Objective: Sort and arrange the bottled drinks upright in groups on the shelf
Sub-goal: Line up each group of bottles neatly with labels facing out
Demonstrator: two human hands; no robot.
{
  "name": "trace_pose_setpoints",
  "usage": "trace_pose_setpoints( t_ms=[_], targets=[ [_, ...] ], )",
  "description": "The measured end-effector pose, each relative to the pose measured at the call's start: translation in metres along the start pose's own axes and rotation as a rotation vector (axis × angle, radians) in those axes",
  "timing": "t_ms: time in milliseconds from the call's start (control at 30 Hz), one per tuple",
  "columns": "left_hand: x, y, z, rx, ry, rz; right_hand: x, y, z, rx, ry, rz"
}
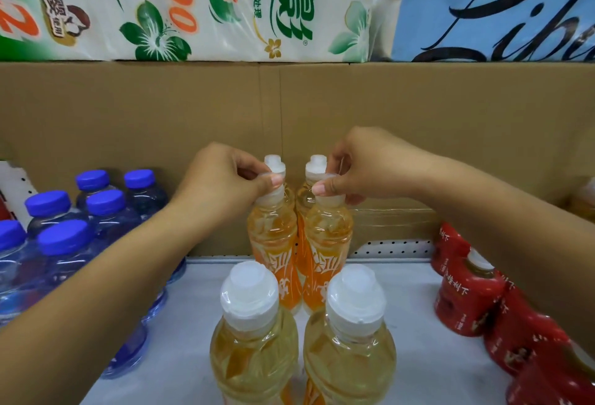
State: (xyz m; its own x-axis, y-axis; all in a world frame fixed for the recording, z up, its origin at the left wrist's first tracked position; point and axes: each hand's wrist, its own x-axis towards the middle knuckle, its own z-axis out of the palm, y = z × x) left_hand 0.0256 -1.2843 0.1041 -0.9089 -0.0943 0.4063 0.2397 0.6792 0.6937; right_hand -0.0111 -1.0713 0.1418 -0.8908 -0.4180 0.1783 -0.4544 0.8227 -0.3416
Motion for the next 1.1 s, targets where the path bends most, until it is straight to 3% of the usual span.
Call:
trace_pose_setpoints(
  t_ms=[167,333,467,600,733,867,967,1100],
  targets=[
    [-0.010,0.005,0.013,-0.019,0.100,0.016,-0.006,-0.002,0.003,-0.014,0.045,-0.009],
    [-0.015,0.007,0.005,0.005,-0.003,-0.010,-0.015,-0.002,0.004,-0.011,0.058,0.017],
    [-0.041,0.013,-0.022,-0.083,-0.059,-0.004,-0.050,-0.014,0.003,-0.048,0.201,-0.050],
    [-0.090,0.037,-0.055,-0.231,-0.285,0.024,-0.095,-0.035,-0.007,0.081,0.117,-0.133],
    [-0.120,0.048,-0.071,-0.081,-0.519,0.102,-0.123,-0.053,-0.011,0.106,-0.034,-0.193],
    [-0.125,0.042,-0.070,0.066,-0.466,0.195,-0.141,-0.061,-0.010,-0.046,-0.188,-0.190],
    [-0.124,0.035,-0.066,0.057,-0.408,0.224,-0.145,-0.065,-0.003,-0.243,-0.141,-0.202],
    [-0.119,0.030,-0.056,0.130,-0.282,0.259,-0.138,-0.068,0.002,-0.277,-0.063,-0.176]
  ],
)
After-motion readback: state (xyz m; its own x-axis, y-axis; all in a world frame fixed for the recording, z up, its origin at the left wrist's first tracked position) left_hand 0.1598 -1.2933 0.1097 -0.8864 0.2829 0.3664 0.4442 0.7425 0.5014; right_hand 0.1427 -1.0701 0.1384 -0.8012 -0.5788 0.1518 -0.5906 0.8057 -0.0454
